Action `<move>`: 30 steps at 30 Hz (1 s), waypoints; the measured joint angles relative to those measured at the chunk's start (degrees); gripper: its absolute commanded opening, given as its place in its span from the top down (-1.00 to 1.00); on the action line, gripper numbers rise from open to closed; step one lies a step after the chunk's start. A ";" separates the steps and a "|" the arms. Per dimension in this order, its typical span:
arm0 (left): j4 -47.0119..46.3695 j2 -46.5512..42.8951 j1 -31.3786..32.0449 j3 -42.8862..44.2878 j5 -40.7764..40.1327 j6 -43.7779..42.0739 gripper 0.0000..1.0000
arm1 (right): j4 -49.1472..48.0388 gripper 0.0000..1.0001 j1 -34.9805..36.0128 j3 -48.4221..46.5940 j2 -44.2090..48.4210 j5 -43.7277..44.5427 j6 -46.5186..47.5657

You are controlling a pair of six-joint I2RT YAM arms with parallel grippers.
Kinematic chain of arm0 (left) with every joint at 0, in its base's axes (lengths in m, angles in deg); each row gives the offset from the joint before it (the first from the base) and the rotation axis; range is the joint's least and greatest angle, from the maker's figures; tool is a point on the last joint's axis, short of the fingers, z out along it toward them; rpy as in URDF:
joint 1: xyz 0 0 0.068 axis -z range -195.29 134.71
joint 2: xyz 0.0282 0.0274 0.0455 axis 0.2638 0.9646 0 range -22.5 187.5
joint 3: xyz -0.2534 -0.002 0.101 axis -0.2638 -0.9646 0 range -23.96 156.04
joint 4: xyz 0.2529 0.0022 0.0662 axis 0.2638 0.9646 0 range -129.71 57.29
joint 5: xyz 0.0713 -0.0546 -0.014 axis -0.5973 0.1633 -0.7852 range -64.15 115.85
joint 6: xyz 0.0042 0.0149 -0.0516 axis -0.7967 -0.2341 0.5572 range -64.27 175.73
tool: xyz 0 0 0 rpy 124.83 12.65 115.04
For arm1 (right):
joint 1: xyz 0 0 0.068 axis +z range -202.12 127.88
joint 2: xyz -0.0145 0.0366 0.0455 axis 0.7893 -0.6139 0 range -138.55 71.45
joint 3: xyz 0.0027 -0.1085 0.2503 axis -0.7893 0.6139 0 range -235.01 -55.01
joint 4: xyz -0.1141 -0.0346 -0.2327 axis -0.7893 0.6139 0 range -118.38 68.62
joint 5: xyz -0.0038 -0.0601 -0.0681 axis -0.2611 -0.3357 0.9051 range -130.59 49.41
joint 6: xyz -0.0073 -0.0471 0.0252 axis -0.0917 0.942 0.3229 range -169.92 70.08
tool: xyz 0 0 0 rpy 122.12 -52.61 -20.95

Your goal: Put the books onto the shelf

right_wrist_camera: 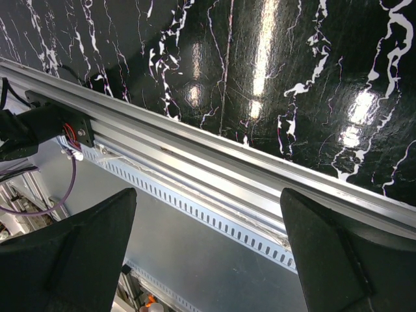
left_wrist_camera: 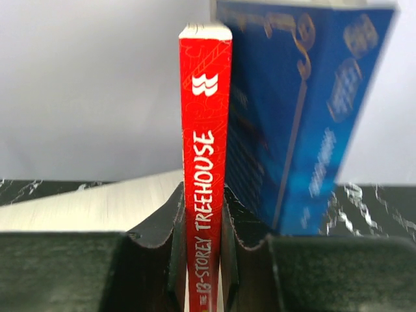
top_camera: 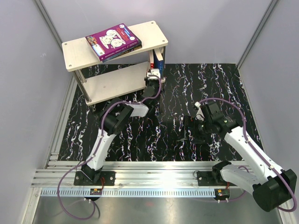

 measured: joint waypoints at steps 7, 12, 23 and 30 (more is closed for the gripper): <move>-0.15 -1.57 0.72 -5.75 -0.72 0.00 -0.14 | -0.04 -1.00 0.02 0.02 0.07 -0.24 0.00; 0.28 -1.57 0.68 -7.50 -1.55 0.00 -0.35 | -0.22 -0.99 0.00 0.52 0.81 -1.11 -0.02; 0.39 -2.95 0.70 -9.44 -1.25 0.17 -0.97 | -0.24 -0.99 -0.04 0.90 1.42 -1.49 -0.17; 0.46 -7.76 2.08 -15.41 -1.60 0.63 -0.97 | -0.24 -1.00 -0.04 0.96 2.38 -1.44 -0.52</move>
